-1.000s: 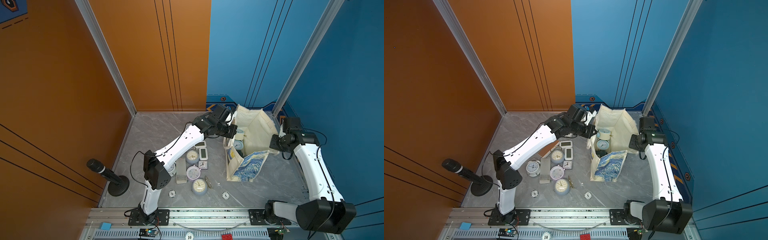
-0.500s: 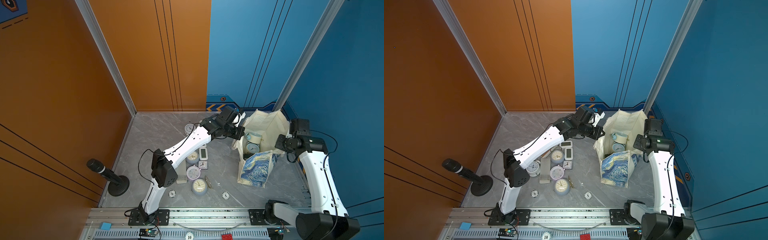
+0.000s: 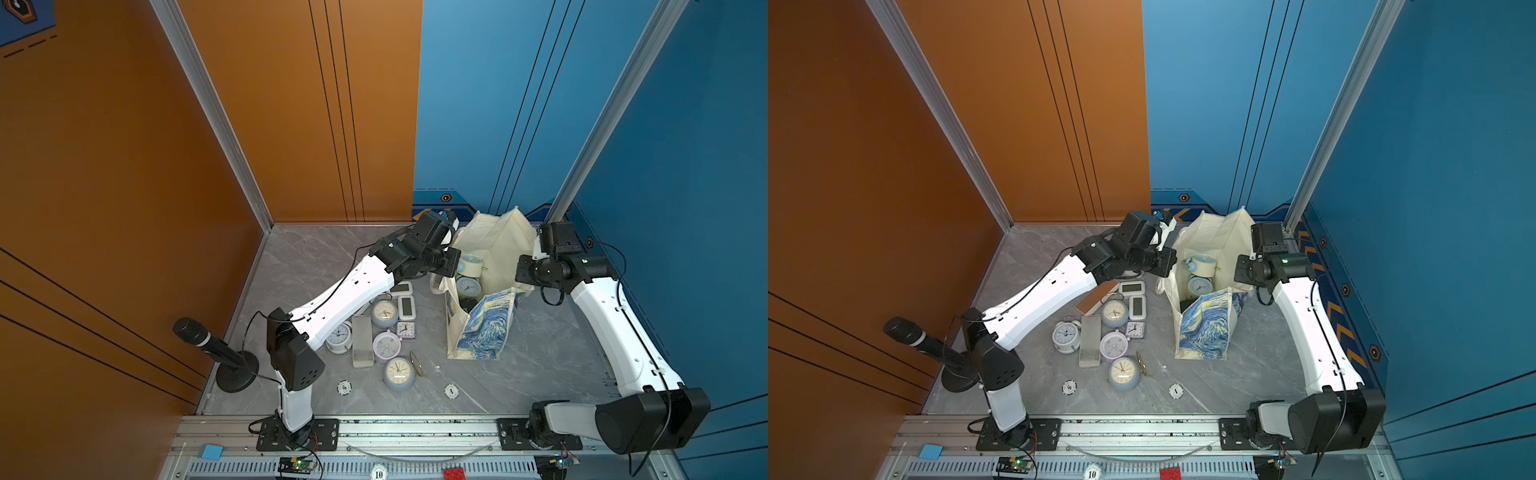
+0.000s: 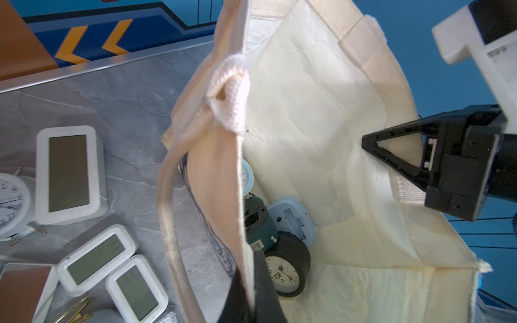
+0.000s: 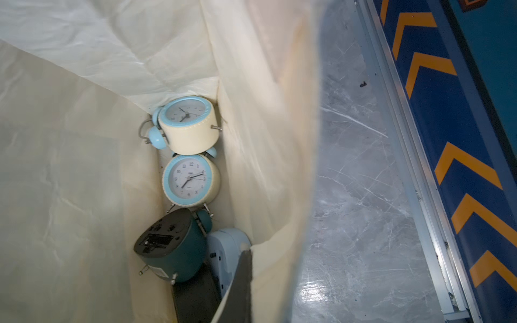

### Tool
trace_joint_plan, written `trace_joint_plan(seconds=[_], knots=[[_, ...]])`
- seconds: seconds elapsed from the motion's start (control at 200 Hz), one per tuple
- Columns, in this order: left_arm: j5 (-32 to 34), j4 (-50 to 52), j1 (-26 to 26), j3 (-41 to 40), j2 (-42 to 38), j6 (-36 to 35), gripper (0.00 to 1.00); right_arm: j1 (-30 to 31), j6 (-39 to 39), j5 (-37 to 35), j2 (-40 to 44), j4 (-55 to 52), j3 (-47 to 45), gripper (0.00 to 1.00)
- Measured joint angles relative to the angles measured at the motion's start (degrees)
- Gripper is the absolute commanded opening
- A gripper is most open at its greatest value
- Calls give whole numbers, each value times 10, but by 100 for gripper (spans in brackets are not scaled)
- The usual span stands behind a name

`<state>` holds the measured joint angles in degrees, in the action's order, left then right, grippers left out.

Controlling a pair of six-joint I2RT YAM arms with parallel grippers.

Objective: Put the alarm clock into the canvas bag
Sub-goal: Adjust the canvas bag at the center of the board.

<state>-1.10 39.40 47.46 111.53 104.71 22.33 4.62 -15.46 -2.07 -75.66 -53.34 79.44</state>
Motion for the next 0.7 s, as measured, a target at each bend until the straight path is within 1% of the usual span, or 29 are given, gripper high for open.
trace_joint_plan(seconds=[0.08,0.195,0.265,0.46,0.576,0.696], knots=[[22,-4,0,-21,-21,0,0,0,0,5,0,0,0,2],[31,-8,-1,-38,-33,0,3,1,0,4,1,0,-3,1],[30,-16,-3,-44,-32,3,8,1,0,4,3,0,-9,1],[19,-47,-27,-60,-32,16,36,1,0,5,15,2,-26,1],[19,-54,-40,-71,-39,15,47,1,0,8,26,5,-32,2],[20,-45,-55,-83,-65,9,53,1,0,9,32,6,-37,2]])
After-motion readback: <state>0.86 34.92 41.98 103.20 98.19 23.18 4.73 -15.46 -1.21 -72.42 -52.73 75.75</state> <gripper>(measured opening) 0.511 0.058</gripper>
